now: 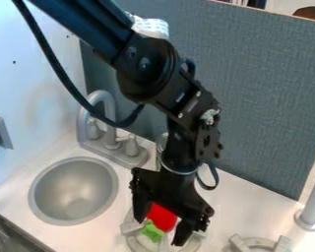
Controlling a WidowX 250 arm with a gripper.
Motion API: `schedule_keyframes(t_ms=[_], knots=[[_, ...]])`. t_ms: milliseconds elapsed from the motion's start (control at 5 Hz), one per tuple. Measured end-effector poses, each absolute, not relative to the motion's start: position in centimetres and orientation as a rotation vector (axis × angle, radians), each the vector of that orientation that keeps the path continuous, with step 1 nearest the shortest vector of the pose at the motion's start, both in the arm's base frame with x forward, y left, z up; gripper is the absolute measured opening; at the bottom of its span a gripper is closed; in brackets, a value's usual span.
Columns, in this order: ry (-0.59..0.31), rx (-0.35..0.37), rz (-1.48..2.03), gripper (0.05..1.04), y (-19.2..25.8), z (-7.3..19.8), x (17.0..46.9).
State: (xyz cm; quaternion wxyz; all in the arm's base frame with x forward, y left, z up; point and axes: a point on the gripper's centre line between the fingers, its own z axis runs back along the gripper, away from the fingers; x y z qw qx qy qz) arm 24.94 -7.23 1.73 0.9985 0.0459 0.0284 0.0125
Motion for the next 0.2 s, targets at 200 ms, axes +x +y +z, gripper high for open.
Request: schedule_keyframes(t_ms=[200], knots=[[0.097, 0.076, 0.009, 1.000, -7.39, 0.40, 24.69]])
